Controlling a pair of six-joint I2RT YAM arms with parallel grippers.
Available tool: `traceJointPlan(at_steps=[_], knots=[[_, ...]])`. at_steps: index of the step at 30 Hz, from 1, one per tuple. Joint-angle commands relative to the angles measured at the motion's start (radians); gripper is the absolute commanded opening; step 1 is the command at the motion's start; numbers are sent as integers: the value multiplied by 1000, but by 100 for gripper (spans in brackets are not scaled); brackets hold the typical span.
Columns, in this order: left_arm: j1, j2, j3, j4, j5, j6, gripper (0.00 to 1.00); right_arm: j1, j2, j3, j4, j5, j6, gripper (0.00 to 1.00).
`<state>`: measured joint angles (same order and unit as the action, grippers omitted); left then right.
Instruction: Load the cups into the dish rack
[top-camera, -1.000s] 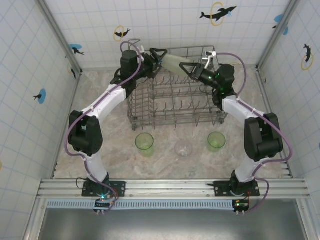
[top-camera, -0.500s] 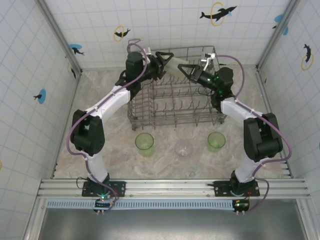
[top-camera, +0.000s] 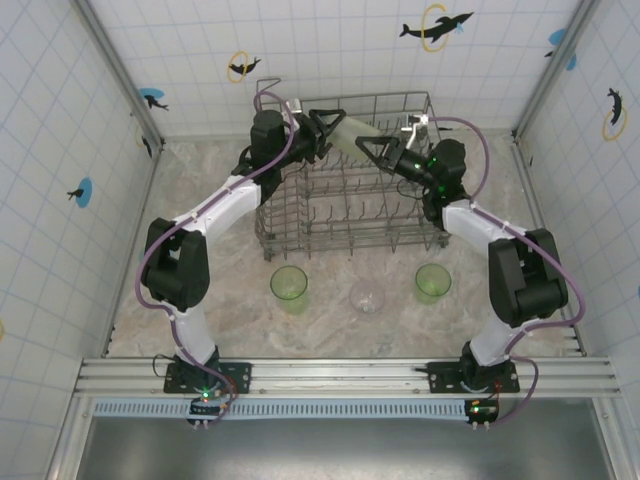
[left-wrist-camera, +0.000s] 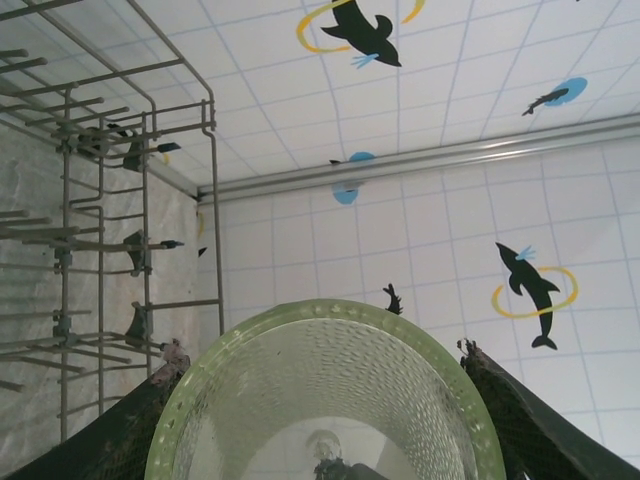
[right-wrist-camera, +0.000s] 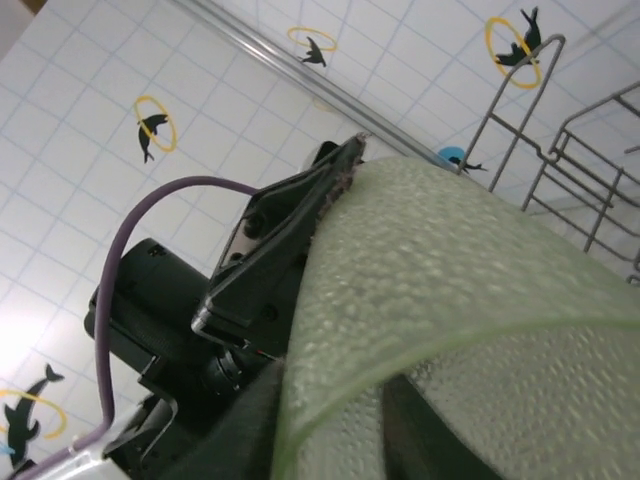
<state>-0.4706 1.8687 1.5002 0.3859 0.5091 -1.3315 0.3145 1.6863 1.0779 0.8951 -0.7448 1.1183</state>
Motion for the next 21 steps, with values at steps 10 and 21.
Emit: traceJointPlan(at_steps=[10,21], knots=[[-7,-5,137,-204,-156,334,0,-44,-215,-94,-345,106,-215,100],[-6,2,155,-330,-397,687,0,-51,-487,-186,-660,337,-477,100]])
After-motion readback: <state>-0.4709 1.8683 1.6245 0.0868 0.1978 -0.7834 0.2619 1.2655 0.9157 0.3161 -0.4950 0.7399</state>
